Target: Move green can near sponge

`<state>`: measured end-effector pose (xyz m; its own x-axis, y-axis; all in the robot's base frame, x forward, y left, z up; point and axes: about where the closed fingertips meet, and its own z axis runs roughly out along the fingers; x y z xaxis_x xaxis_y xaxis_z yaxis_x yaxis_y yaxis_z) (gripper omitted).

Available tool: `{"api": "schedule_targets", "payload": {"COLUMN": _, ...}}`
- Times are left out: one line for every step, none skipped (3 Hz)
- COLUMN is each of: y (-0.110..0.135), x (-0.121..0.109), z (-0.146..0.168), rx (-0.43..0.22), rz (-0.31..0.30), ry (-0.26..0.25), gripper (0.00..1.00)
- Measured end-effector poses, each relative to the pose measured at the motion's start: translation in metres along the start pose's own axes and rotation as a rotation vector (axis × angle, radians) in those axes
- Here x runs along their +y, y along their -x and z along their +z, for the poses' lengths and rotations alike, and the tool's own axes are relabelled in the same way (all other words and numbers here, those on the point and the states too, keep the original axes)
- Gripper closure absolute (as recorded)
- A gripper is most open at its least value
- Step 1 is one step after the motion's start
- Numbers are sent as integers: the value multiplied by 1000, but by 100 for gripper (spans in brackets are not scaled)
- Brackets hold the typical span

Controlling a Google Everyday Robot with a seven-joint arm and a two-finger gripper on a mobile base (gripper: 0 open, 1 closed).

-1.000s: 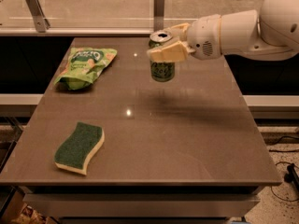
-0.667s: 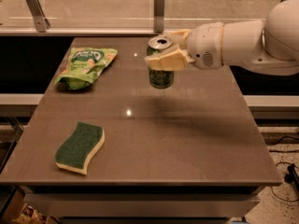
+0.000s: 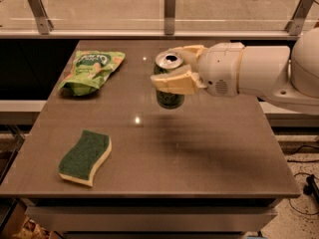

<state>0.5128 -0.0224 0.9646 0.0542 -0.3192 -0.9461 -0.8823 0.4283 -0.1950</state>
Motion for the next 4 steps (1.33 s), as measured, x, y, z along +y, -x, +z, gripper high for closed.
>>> {"api": "schedule_targets", "payload": {"y": 1, "x": 19, "z": -6, "rx": -3, "rz": -10, "ry": -14, "gripper": 100}}
{"api": "schedule_targets", "payload": {"y": -2, "x": 37, "z": -10, "rx": 1, "rz": -6, "ry": -2, "gripper": 100}}
{"api": "schedule_targets", "payload": {"y": -7, "x": 49, "z": -11, "rx": 6, "rz": 8, "ry": 20, "gripper": 100}}
{"api": "schedule_targets", "payload": {"y": -14, "x": 59, "z": -8, "rx": 15, "rz": 26, "ry": 49, "gripper": 100}}
